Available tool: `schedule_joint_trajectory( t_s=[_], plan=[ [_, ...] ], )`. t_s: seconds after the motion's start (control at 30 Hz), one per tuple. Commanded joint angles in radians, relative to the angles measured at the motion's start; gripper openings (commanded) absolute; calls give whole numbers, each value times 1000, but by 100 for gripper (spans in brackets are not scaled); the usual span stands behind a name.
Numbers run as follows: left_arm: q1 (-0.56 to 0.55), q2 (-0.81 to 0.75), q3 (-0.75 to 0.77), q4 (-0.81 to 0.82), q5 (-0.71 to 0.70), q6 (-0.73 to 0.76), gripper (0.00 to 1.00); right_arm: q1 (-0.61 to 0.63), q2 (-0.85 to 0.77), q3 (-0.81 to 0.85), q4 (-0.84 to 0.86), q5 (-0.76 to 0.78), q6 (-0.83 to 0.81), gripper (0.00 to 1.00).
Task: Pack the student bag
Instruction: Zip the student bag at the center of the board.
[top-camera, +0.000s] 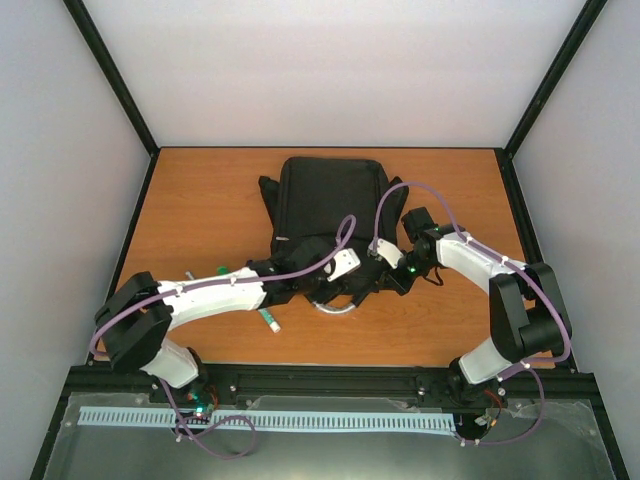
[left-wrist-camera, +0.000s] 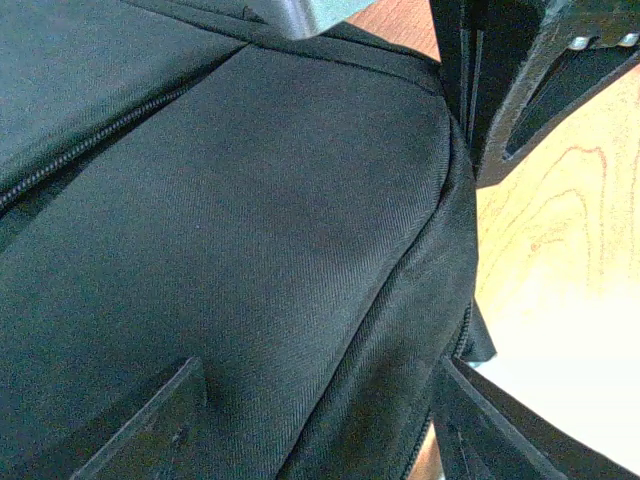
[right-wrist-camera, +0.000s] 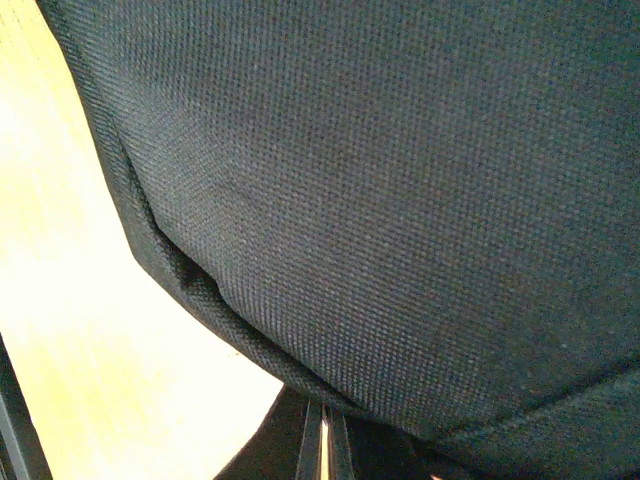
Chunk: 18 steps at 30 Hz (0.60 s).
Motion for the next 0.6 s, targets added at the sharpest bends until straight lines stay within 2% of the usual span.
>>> schedule_joint_trajectory(
  t_s=[0.0, 0.2, 0.3, 0.37, 0.4, 0.47, 0.57],
  plan=[
    [-37, 29, 35, 92, -78, 73, 63, 10, 18, 9, 20, -31, 9, 3],
    [-54, 78, 56, 121, -160, 96, 60, 10, 21, 11, 21, -11, 26, 3],
    [-63, 89, 54, 131, -160, 109, 54, 10, 24, 13, 22, -9, 31, 3],
    [-69, 97, 55, 127, -161, 113, 45, 9, 24, 18, 18, -14, 32, 3],
    [-69, 100, 55, 131, -166, 109, 37, 10, 24, 20, 16, -14, 32, 3],
    [-70, 107, 63, 133, -197, 84, 15, 10, 22, 20, 18, -6, 34, 3],
    [-71, 85, 43, 160, -197, 72, 6, 6, 23, 25, 20, 17, 38, 3]
  ],
)
